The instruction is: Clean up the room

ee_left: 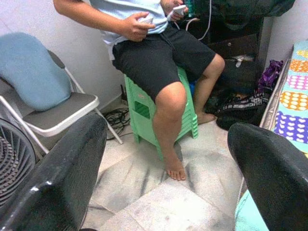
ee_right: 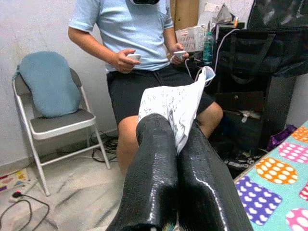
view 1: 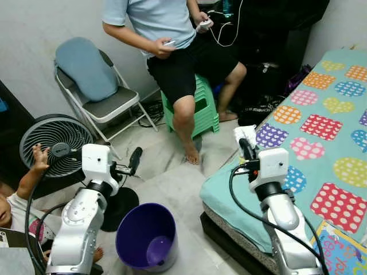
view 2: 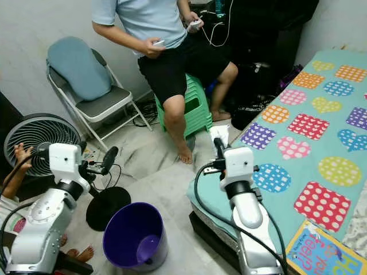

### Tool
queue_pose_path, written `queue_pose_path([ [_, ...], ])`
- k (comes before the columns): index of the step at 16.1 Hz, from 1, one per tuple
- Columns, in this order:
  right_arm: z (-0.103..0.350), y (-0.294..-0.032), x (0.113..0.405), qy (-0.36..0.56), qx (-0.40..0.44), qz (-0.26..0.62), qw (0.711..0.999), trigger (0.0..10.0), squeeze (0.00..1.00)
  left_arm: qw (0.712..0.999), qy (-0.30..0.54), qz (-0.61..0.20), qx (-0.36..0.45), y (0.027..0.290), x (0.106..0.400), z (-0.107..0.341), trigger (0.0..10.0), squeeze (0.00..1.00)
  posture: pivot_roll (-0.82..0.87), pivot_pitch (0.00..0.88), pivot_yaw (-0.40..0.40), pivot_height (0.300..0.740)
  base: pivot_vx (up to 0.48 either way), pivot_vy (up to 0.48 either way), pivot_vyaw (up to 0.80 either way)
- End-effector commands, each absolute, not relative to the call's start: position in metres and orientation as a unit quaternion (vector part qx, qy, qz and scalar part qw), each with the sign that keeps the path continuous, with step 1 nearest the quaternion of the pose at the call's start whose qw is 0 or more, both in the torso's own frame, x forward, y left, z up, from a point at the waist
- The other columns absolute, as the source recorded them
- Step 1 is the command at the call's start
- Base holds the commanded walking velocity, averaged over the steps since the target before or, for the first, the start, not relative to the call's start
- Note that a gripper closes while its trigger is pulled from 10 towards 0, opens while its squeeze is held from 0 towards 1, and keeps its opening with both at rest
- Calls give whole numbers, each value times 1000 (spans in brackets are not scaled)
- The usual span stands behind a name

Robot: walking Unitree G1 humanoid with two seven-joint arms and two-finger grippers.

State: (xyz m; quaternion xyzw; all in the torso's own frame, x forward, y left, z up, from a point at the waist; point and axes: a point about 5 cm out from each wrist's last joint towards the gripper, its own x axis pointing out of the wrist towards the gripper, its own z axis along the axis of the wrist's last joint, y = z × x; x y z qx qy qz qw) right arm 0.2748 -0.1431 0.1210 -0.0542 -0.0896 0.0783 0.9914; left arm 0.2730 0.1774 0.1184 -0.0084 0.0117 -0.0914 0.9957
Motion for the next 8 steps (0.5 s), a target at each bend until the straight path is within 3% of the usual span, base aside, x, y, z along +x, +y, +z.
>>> queue_pose_path([
  [1,124,-135,280,-89,-57,98,990,10000,0,997,13,-75,-3,183,271,115,10000,0,-209,0,169,740,0,0,0],
  [4,127,-130,285,-81,-77,137,984,10000,0,999,13,-36,-28,183,265,109,10000,0,-210,0,92,740,0,0,0],
  [8,121,-128,288,-51,-100,156,981,10000,0,998,21,-20,-50,178,254,102,10000,0,-200,0,46,740,0,0,0],
])
